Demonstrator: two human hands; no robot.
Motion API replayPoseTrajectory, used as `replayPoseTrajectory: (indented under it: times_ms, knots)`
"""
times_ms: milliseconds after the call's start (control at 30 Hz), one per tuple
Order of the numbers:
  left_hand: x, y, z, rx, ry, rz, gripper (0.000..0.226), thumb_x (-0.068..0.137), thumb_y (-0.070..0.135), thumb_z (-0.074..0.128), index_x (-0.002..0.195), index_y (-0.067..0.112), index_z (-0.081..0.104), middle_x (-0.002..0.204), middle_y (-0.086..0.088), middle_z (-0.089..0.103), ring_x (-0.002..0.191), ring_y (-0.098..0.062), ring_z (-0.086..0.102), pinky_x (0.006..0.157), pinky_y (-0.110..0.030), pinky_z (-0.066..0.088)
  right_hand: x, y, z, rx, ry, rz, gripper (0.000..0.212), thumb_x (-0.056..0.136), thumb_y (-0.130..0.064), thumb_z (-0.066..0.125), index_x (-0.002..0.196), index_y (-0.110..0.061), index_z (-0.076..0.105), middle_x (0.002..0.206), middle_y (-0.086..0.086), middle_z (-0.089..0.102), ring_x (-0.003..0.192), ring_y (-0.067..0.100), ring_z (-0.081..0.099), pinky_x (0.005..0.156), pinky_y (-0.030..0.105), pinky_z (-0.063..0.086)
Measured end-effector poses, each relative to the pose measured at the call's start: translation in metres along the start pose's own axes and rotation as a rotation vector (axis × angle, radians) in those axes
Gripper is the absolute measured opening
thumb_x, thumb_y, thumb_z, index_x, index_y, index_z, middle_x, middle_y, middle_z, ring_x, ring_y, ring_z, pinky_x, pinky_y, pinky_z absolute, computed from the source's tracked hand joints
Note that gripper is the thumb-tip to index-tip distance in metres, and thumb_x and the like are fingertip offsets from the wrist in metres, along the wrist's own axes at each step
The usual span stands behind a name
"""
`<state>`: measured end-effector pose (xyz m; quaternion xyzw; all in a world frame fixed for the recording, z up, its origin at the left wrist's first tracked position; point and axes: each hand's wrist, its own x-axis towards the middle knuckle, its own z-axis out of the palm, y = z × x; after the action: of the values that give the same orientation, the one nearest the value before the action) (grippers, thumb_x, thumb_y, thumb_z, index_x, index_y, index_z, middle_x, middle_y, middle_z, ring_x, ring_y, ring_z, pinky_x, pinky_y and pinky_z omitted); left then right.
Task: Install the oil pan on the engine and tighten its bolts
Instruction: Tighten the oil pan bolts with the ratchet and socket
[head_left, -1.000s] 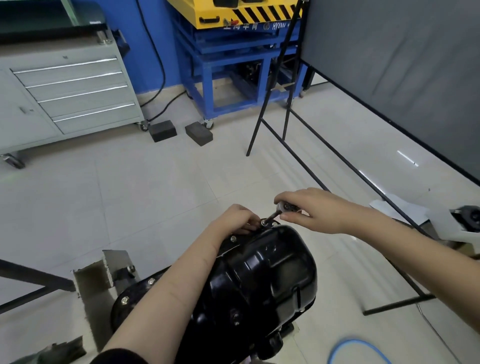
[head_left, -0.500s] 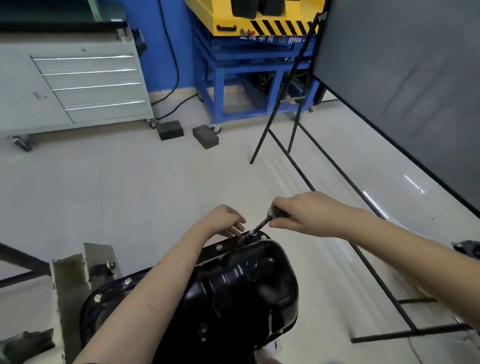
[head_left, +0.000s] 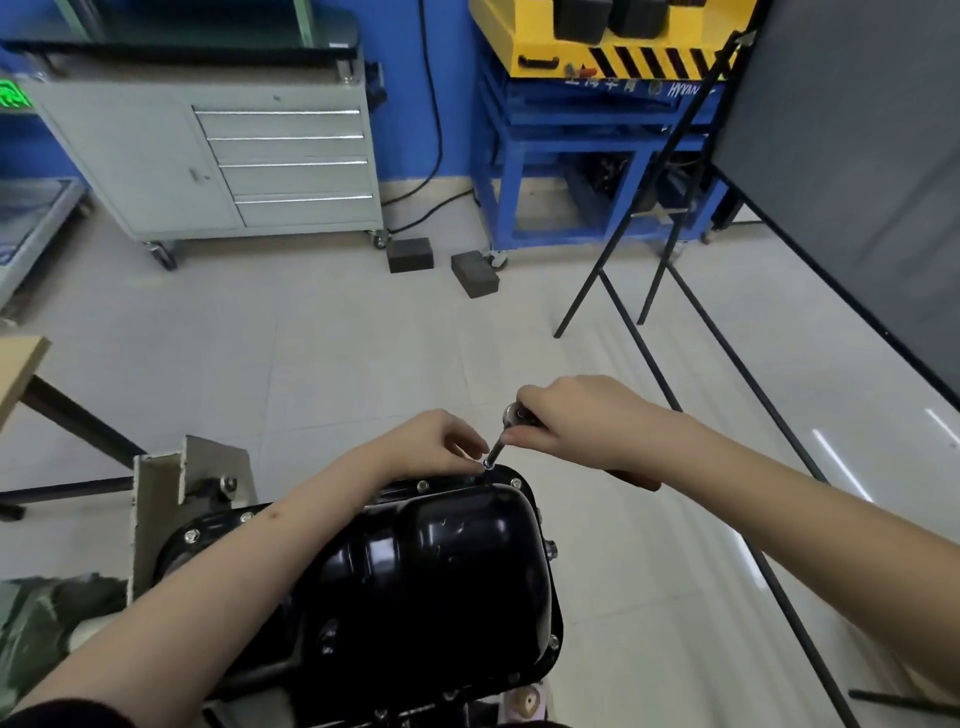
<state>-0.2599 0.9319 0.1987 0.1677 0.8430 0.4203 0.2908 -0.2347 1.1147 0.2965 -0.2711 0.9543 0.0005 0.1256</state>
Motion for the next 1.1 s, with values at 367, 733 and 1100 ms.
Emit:
replayPoseTrajectory:
  times_ms: [367,733,1100]
  knots:
    - [-0.003,0.015,0.007,0.619,-0.042,0.172,0.028,0.094,0.027,0.048,0.098,0.004,0.063,0.091,-0.019,0.066,0.083,-0.033,0.058,0.071,-0.031,0.037,0.004,-0.006,-0.001,0.057,0.046,-0.098,0.036,0.091,-0.046,0.046,0.106,-0.013,0.049,0.099,0.006,0.063,0.09,0.027,0.057,0.066,0.033,0.038]
    - [-0.001,0.017,0.001,0.624,-0.157,0.268,0.025,0.093,0.025,0.049,0.106,0.011,0.065,0.098,-0.01,0.069,0.087,-0.027,0.061,0.072,-0.029,0.04,-0.015,-0.002,0.01,0.001,0.108,-0.163,0.033,0.091,-0.049,0.043,0.105,-0.02,0.05,0.099,-0.006,0.062,0.09,0.019,0.057,0.062,0.027,0.03]
    - [0.011,-0.011,-0.013,0.058,-0.183,-0.056,0.028,0.082,0.011,0.066,0.109,0.006,0.063,0.103,-0.009,0.068,0.089,-0.013,0.064,0.081,-0.018,0.048,-0.024,0.007,0.031,0.184,0.109,0.072,0.032,0.09,-0.047,0.047,0.109,-0.022,0.05,0.098,-0.007,0.062,0.088,0.016,0.056,0.072,0.03,0.044]
